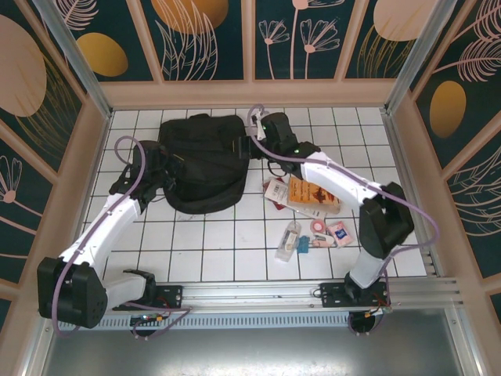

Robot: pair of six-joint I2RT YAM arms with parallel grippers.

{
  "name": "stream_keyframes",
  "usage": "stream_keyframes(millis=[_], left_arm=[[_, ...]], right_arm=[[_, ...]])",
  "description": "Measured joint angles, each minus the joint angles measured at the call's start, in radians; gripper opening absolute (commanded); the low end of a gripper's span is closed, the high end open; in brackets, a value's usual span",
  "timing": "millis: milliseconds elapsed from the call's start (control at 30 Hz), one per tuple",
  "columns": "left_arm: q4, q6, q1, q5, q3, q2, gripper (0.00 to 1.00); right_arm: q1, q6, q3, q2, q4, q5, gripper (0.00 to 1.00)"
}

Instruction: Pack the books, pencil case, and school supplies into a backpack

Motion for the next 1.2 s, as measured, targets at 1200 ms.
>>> stream_keyframes(millis=[1200], left_arm=[[-0.006,-0.129,0.0,0.043,-0.007,-0.096,0.0]], right_arm=[[-0.029,0.617,-0.275,-0.156,0.282,-0.214,0.81]])
